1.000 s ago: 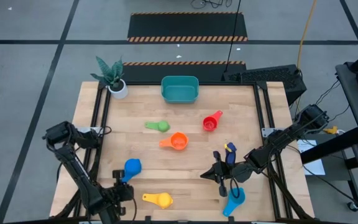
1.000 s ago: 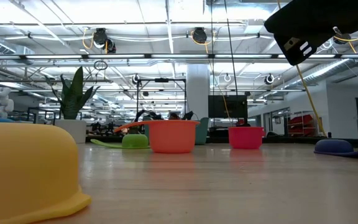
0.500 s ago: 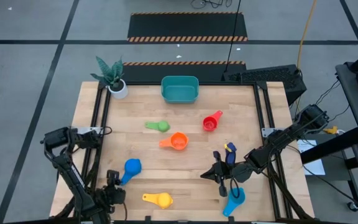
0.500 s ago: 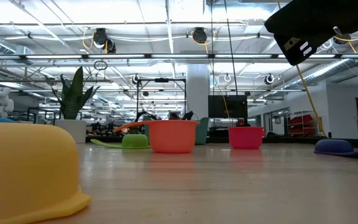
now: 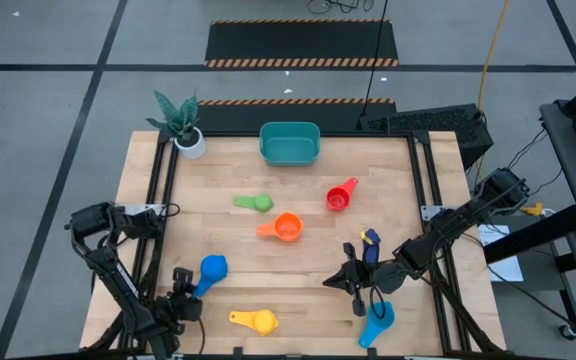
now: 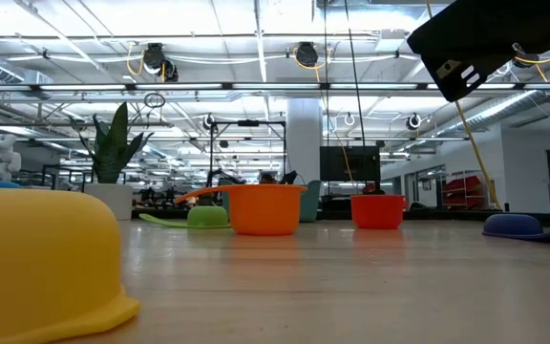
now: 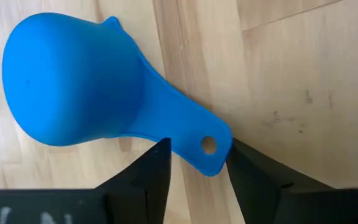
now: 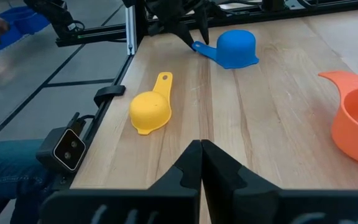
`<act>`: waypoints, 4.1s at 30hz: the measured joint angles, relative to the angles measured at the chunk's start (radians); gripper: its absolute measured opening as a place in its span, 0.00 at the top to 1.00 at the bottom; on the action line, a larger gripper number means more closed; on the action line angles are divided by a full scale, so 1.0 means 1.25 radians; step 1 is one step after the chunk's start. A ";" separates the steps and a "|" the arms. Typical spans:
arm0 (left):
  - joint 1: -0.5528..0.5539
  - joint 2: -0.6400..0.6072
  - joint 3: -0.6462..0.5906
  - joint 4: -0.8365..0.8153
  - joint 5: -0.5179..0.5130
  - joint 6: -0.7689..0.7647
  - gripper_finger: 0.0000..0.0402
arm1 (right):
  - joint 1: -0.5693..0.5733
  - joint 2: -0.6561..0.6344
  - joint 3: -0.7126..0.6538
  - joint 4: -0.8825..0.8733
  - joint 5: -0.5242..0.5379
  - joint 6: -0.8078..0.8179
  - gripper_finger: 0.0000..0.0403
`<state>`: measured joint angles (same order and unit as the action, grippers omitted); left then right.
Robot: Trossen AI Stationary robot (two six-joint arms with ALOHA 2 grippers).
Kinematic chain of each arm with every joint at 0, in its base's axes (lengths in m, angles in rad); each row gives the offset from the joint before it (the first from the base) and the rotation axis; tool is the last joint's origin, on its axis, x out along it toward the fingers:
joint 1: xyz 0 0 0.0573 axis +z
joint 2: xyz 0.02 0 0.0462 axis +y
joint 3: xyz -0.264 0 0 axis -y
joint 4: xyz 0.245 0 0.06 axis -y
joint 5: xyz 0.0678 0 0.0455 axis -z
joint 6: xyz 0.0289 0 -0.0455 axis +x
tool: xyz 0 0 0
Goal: Nest measuring cups in basket
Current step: Stack the blue measuring cup on top of the orange measuring cup
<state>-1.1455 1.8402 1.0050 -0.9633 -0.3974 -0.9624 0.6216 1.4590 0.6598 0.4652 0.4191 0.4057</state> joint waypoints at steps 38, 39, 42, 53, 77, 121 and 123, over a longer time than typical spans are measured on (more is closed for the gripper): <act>0.059 -0.296 -0.004 0.084 -0.647 0.036 0.99 | -0.101 0.000 0.000 0.055 -0.005 -0.147 1.00; 0.062 -0.302 -0.004 0.105 -0.652 0.046 0.99 | -0.108 0.000 0.000 0.075 -0.019 -0.171 1.00; 0.078 -0.308 -0.003 0.186 -0.655 0.089 0.99 | -0.127 0.000 0.000 0.120 -0.044 -0.241 1.00; 0.169 -0.308 -0.003 0.586 -0.546 0.448 0.99 | -0.183 -0.011 0.000 0.112 -0.047 -0.403 0.97; 0.556 -0.336 -0.429 1.566 0.049 0.774 0.99 | -0.210 -0.313 -0.089 -0.090 0.017 -0.197 0.69; 0.675 -0.337 -0.469 1.664 0.262 0.783 0.96 | -0.401 -0.168 -0.128 0.313 -0.428 -0.157 0.51; 0.675 -0.337 -0.469 1.664 0.264 0.781 0.96 | -0.404 -0.165 -0.128 0.341 -0.444 -0.151 0.51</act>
<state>-0.3012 1.4193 0.4187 1.1172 -0.0680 0.0139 0.1171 1.2528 0.4992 0.8917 -0.1358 0.2169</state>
